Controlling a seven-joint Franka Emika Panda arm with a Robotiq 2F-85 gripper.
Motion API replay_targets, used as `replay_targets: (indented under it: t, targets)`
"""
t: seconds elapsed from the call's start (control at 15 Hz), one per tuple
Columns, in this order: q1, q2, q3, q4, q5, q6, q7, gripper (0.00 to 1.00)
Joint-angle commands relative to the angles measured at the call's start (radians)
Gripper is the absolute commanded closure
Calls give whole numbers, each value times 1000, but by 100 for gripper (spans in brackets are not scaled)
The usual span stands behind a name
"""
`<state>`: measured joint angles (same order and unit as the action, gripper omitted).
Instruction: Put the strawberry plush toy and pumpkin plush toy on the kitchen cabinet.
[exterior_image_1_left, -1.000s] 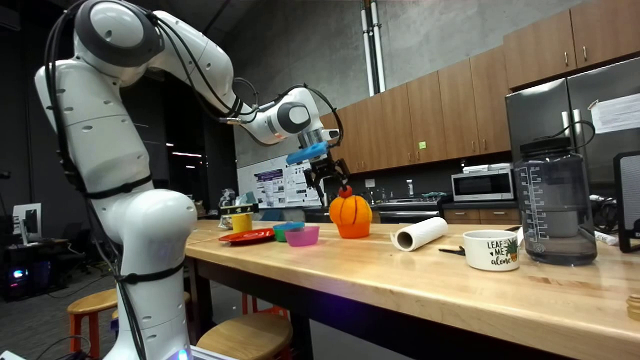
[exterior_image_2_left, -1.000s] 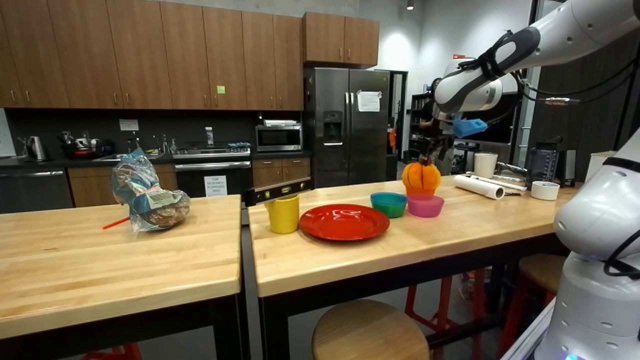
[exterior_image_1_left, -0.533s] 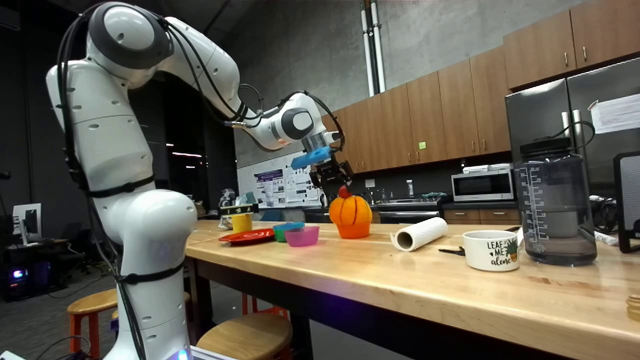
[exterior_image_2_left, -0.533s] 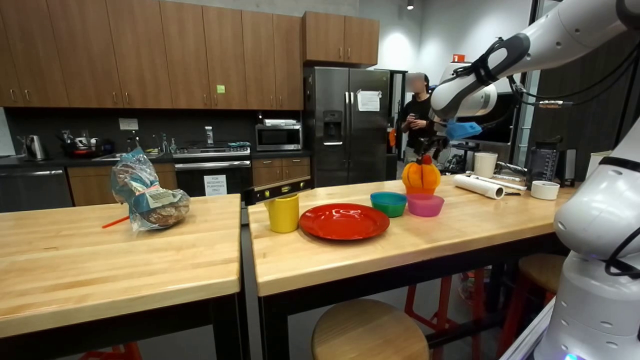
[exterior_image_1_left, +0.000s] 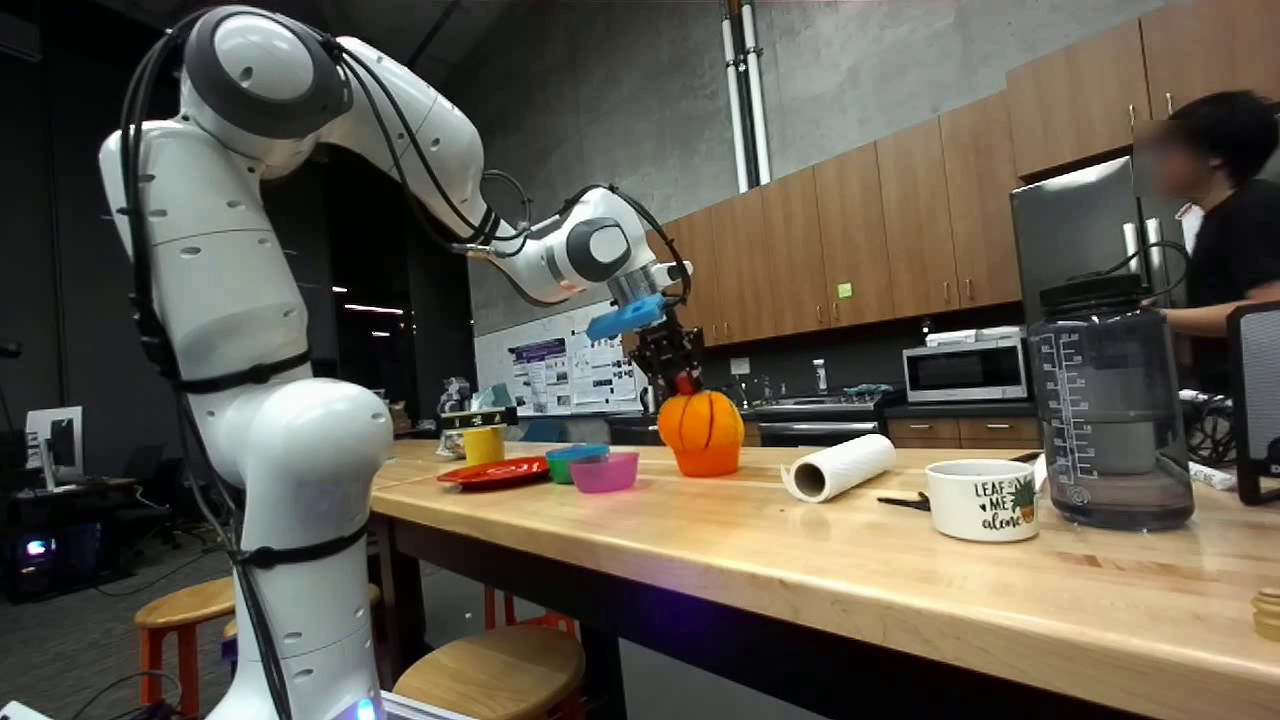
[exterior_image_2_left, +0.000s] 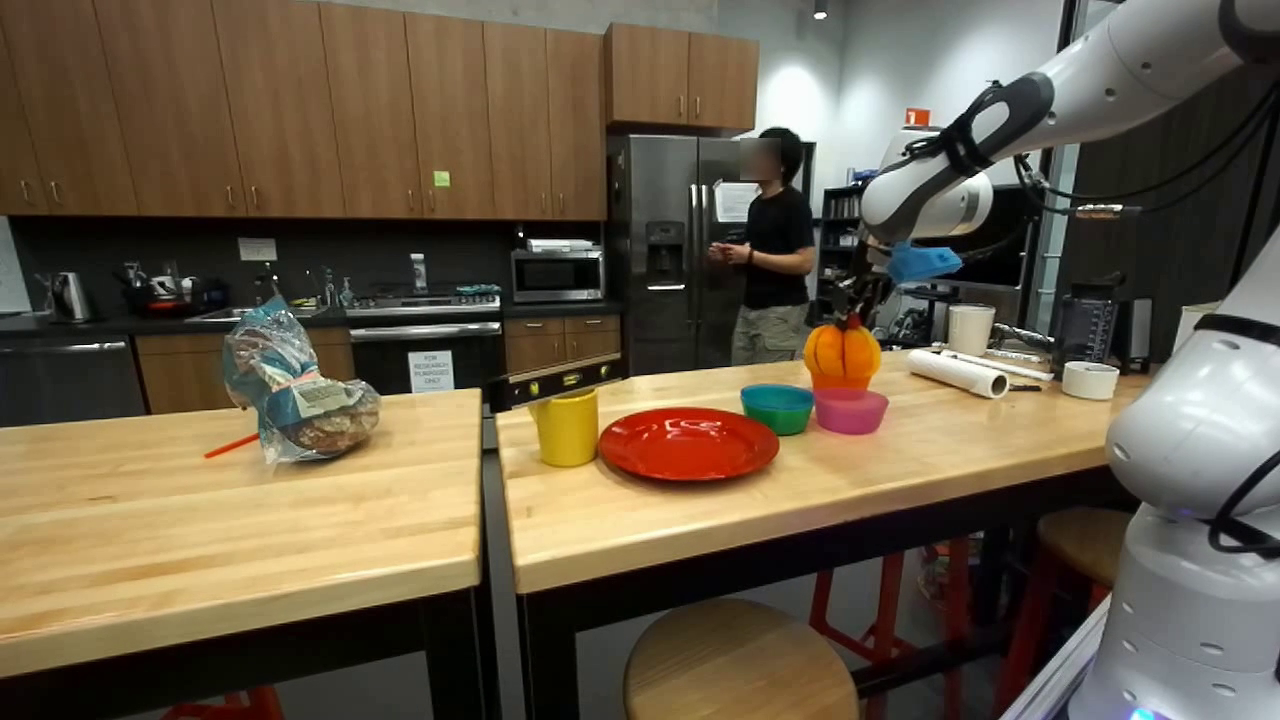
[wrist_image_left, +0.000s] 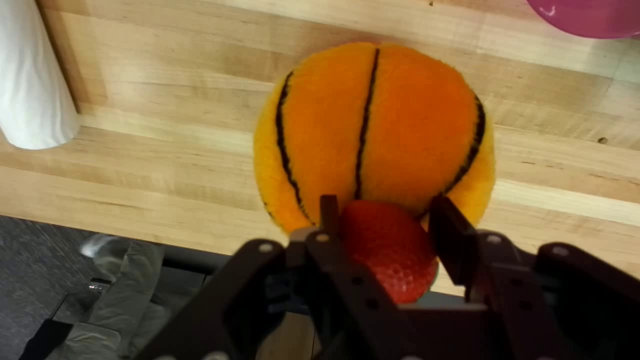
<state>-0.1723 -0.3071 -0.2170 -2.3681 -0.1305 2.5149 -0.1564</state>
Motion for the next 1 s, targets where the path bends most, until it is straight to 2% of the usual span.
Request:
replay_targets:
  t: [0.0, 0.27, 0.6, 0.93]
  targets:
    - [-21, 3, 12, 8, -18, 13, 26, 77]
    - [-32, -22, 13, 0, -26, 4, 37, 77]
    - [-116, -37, 39, -7, -174, -21, 160, 77]
    - [-162, -29, 26, -20, -220, -103, 230, 77]
